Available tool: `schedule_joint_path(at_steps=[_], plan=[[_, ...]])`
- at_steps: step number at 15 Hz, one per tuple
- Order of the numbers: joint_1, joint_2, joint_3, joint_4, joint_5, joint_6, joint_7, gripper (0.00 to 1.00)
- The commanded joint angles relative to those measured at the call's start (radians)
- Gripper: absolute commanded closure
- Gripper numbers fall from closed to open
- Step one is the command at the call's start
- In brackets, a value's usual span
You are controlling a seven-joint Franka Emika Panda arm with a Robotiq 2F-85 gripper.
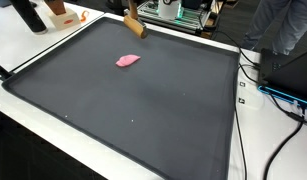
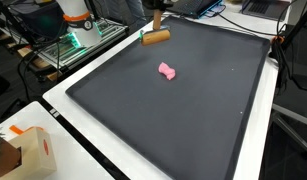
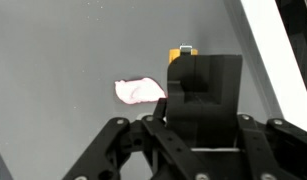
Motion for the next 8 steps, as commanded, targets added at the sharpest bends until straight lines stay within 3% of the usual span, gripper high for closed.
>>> schedule_joint_path(at_steps=[1, 8], plan=[[-0.001, 0.048, 0.002, -0.018, 0.015, 0.015, -0.113, 0.76], [-0.022, 0.154, 0.006, -0.034, 0.036, 0.159, -0.225, 0.76]])
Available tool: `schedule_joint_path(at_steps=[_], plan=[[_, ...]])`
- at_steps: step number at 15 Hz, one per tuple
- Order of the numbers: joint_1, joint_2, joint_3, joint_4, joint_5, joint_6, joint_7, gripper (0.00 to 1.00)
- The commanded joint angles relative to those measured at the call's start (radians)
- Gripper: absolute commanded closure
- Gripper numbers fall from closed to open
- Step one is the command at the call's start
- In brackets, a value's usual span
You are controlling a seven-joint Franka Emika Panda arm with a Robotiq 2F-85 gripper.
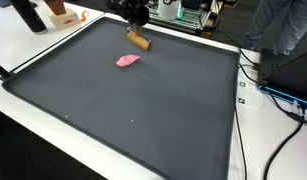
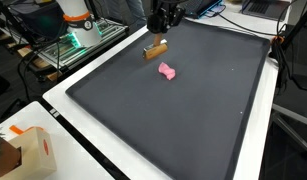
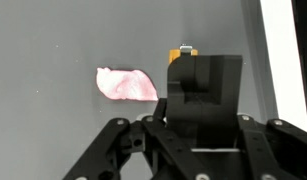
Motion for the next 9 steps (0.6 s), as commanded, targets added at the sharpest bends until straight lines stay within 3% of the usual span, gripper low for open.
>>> schedule_joint_path(at_steps=[1, 9], plan=[[-0.024, 0.032, 0.005, -0.009, 0.041, 0.078, -0.066, 0.76], [-0.063, 0.083, -0.001, -0.021, 0.036, 0.246, -0.068, 0.76]])
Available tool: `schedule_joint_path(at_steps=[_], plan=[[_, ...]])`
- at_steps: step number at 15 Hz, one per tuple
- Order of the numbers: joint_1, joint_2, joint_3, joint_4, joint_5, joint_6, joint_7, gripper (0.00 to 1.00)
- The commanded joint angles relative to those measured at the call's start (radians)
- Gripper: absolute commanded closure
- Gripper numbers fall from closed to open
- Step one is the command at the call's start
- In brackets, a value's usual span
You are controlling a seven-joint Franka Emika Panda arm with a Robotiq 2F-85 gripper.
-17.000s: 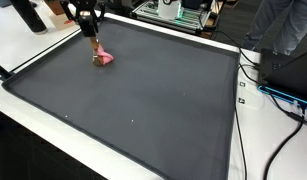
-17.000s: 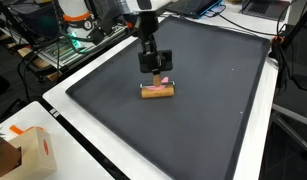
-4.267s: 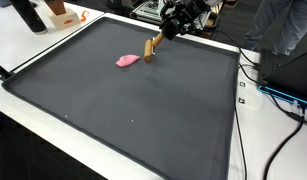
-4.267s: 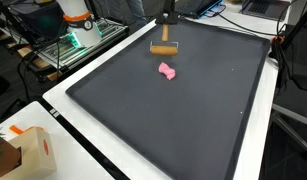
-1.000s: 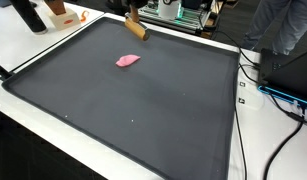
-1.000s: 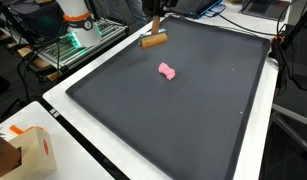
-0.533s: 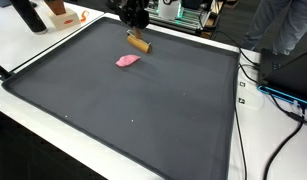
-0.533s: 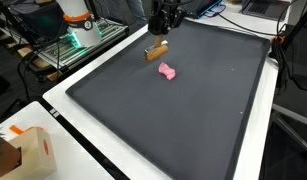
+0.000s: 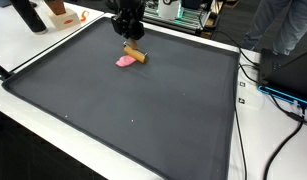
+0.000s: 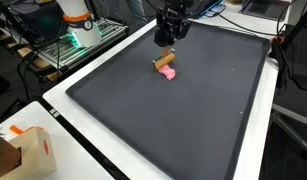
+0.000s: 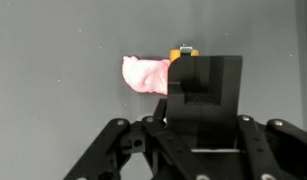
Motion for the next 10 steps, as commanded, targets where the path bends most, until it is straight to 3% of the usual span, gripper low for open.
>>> schedule_joint_path(at_steps=[1, 10], plan=[[-0.025, 0.007, -0.002, -0.022, 0.020, 0.082, -0.024, 0.76], [-0.044, 0.015, -0.011, -0.062, 0.042, 0.213, 0.037, 0.76]])
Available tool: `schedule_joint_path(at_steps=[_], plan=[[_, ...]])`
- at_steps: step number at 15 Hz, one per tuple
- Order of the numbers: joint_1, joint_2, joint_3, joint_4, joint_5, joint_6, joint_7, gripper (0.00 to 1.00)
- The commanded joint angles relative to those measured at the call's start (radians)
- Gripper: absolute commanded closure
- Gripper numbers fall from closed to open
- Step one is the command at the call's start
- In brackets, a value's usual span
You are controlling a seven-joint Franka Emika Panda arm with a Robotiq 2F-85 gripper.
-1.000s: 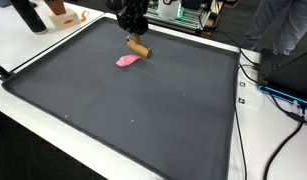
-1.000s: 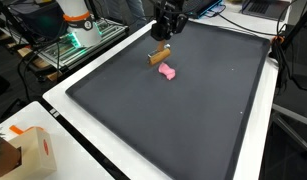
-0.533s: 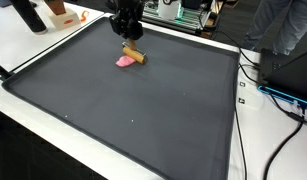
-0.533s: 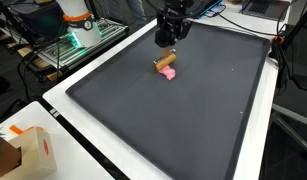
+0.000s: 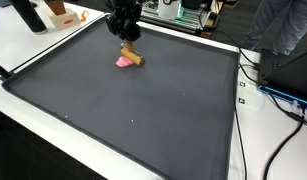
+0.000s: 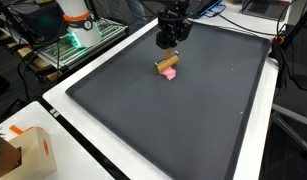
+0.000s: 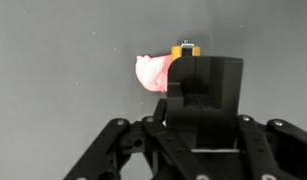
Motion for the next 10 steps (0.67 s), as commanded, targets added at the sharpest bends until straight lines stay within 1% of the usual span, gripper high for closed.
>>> schedule_joint_path(at_steps=[1, 9, 10], plan=[[-0.010, 0.018, -0.010, -0.050, -0.004, 0.146, 0.033, 0.76], [-0.009, 0.010, -0.023, -0.087, -0.050, 0.266, 0.124, 0.76], [-0.010, 0.010, -0.024, -0.088, -0.050, 0.268, 0.129, 0.76]])
